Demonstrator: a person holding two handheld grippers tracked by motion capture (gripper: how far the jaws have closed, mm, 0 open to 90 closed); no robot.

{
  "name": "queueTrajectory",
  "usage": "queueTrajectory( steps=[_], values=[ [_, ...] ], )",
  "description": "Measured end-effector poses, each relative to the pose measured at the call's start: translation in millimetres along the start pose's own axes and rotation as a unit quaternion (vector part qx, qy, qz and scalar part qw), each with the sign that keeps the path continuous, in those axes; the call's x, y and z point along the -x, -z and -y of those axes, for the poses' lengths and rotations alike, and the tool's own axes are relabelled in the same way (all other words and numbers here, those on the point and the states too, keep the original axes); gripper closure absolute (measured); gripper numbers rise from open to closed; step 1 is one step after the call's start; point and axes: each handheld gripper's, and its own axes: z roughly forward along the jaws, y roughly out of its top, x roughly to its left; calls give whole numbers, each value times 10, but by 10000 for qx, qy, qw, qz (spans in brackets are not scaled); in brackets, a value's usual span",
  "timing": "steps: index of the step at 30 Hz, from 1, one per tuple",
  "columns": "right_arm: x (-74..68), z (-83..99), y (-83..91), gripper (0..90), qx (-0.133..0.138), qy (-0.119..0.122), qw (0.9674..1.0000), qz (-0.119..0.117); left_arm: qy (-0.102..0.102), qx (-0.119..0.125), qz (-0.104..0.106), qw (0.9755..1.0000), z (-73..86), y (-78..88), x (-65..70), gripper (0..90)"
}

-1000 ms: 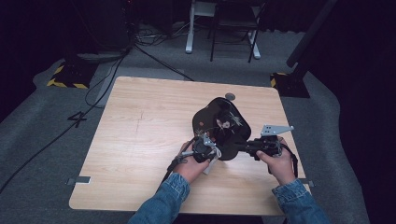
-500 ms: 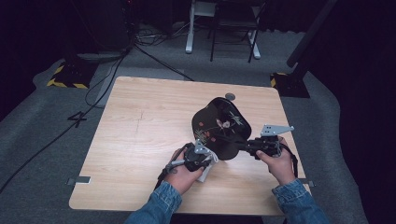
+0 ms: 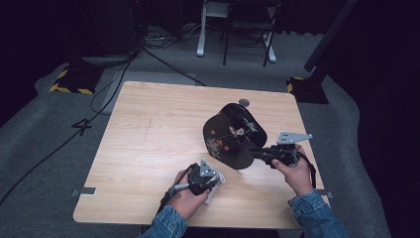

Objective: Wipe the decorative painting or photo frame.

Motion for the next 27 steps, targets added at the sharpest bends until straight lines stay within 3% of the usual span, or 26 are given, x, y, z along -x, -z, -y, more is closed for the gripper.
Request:
queueTrajectory(
  steps=[10,15,20,27],
  values=[
    [-20,-3,14,693,32,36,9999,140,-2,92,10,10000,55,-32,18,774],
    [-19,-4,8,714,44,15,9999,125,-71,156,-22,9999,63,-27,30,791],
    [-25,-2,-11,779,37,15,10000,82,-54,300,45,9995,42,44,23,795],
    [-40,-9,-12,785,-7,3,10000,12,-139,584,54,9982,-101,263,38,796]
  ],
)
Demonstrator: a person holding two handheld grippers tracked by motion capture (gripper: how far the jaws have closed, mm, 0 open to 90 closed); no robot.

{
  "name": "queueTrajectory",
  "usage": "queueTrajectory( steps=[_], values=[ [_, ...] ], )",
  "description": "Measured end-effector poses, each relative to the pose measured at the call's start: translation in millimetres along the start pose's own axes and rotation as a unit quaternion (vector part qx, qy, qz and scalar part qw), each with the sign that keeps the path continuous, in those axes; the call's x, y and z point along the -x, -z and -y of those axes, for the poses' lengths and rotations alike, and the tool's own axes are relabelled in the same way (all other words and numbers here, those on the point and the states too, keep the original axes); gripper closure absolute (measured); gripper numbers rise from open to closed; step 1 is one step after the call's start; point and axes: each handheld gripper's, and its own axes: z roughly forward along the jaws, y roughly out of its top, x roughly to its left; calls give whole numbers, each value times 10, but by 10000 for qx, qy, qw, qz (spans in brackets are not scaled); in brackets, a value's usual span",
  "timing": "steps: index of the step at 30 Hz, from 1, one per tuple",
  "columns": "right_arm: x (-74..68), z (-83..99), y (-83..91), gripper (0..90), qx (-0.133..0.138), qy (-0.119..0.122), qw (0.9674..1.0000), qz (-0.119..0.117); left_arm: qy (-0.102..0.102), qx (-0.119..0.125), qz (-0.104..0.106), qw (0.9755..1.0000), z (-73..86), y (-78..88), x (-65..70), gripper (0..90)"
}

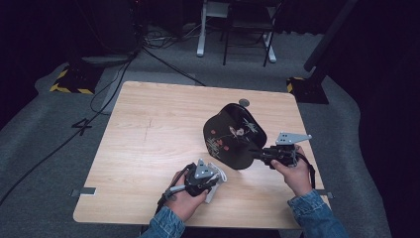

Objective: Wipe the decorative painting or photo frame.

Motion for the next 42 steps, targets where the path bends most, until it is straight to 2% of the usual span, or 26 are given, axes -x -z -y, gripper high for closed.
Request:
queueTrajectory(
  steps=[1,2,7,11,12,16,25,28,34,42],
  values=[
    [-1,-1,0,786,-5,1,10000,-4,0,0,0,10000,0,0,0,796],
    [-1,-2,0,786,-7,0,10000,-7,-66,90,-10,9999,-76,70,4,796],
    [2,-2,0,786,-7,-16,10000,-26,-175,289,10,9994,-273,206,14,796],
    [6,-9,-2,787,-21,-18,10000,-34,-283,436,11,9986,-457,283,29,796],
    [6,-9,-2,787,-21,-18,10000,-34,-283,436,11,9986,-457,283,29,796],
    [7,-9,-3,787,-25,-16,10000,-32,-450,677,62,9967,-770,391,50,796],
    [-8,-5,-2,787,-17,-35,10000,7,-652,1045,78,9924,-1249,541,35,797],
    [-11,0,-2,787,-5,-42,10000,7,-668,1105,100,9916,-1315,555,12,796],
    [-24,12,4,787,-6,-39,10000,32,-691,1310,90,9889,-1545,584,-45,798],
    [-22,20,6,787,7,-45,10000,31,-737,1392,-48,9875,-1769,513,-88,798]
  ],
)
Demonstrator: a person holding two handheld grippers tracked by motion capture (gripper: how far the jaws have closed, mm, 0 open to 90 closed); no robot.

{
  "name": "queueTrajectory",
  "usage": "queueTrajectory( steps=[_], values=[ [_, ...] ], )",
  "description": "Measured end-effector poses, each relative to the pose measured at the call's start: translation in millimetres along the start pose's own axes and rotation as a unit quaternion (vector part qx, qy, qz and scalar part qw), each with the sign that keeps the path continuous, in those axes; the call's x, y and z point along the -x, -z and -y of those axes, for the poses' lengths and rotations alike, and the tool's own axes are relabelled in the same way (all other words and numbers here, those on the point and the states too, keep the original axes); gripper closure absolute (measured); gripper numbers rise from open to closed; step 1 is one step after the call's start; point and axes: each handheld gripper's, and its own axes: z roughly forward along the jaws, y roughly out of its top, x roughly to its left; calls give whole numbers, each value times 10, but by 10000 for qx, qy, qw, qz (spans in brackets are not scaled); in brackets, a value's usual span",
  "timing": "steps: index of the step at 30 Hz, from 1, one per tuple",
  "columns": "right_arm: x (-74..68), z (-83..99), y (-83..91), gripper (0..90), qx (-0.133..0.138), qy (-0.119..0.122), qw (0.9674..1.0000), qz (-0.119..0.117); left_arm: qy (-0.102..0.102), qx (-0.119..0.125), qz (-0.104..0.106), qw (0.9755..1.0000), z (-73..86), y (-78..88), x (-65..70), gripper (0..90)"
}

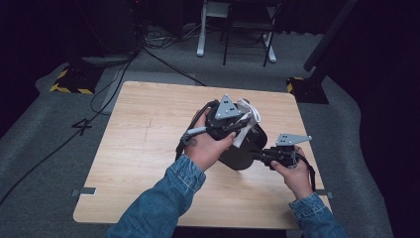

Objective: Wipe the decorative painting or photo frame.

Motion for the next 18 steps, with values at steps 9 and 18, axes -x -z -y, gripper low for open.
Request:
queueTrajectory(
  steps=[9,18],
  values=[
    [10,6,2,787,13,-2,10000,-3,-10,145,-83,9999,-107,-170,-92,796],
    [16,7,-1,787,33,-6,10000,-29,153,217,-72,9996,-107,-300,-197,796]
  ],
)
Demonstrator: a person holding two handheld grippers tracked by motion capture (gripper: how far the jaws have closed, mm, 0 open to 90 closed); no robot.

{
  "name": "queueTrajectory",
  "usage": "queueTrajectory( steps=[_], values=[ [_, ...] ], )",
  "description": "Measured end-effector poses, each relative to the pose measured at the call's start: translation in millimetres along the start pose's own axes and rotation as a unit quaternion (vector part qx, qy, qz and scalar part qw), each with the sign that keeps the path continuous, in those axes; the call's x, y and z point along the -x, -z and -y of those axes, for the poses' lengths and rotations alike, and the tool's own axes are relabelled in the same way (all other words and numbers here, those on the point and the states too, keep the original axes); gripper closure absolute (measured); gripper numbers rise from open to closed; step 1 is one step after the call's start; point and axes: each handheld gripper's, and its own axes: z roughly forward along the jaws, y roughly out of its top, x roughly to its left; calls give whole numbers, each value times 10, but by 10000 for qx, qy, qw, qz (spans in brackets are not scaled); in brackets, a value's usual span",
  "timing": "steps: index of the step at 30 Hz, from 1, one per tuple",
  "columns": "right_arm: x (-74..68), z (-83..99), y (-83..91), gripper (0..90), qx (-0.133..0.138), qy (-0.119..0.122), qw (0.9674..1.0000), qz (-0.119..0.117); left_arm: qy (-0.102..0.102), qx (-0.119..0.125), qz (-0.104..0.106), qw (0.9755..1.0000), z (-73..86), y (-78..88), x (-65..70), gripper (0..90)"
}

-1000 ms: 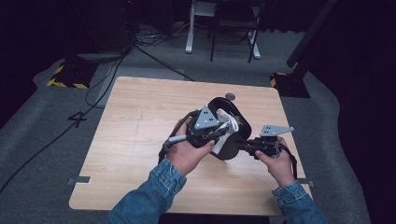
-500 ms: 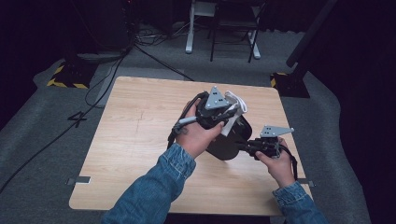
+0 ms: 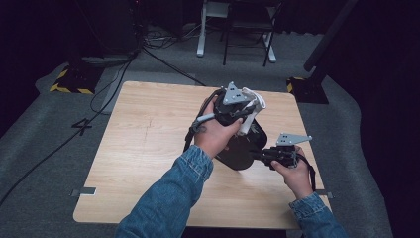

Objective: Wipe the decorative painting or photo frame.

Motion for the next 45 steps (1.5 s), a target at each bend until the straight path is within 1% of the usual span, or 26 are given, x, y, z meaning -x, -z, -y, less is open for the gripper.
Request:
queueTrajectory(
  steps=[4,5,6,7,9,10,12,14,15,18,21,25,29,35,40,43,45],
  values=[
    [3,3,2,788,-7,2,10000,-12,-30,3,-63,10000,-11,0,-10,796],
    [3,3,2,788,-7,2,10000,-12,-33,3,-109,9999,-17,7,-19,796],
    [3,4,3,788,-10,-1,10000,-15,-36,-26,-228,9997,-25,19,-45,797],
    [3,4,3,788,-10,-1,10000,-15,-36,-26,-228,9997,-25,19,-45,797],
    [-1,3,1,788,-10,3,10000,-13,-30,-58,-306,9995,-24,28,-84,797],
    [-7,2,-3,789,-7,16,10000,-19,-90,-85,-438,9990,-18,35,-121,797],
    [-11,1,-5,789,-8,19,10000,-25,-75,-93,-477,9988,-13,36,-130,798],
    [-15,-3,-8,789,-8,28,10000,-31,-58,-122,-552,9984,15,34,-178,798],
    [-15,-3,-8,789,-8,28,10000,-31,-58,-122,-552,9984,15,34,-178,798],
    [-20,-7,-12,789,-15,43,10000,-34,-84,-189,-699,9973,40,34,-229,798],
    [-19,-8,-10,789,-32,69,10000,-35,-55,-242,-798,9965,69,27,-264,798],
    [-16,-7,-9,789,-40,71,10000,-45,58,-230,-806,9965,106,30,-306,798],
    [-17,-8,-11,789,-28,68,10000,-41,97,-197,-813,9964,133,41,-328,798],
    [-21,-10,-12,789,-26,75,10000,-32,247,-156,-847,9960,193,57,-381,799],
    [-21,-10,-12,789,-36,72,10000,-32,312,-232,-933,9949,242,52,-440,799],
    [-19,-9,-10,789,-45,65,10000,-37,358,-304,-978,9941,296,43,-483,799],
    [-19,-9,-9,789,-54,63,10000,-37,396,-307,-993,9938,333,39,-494,800]
  ],
)
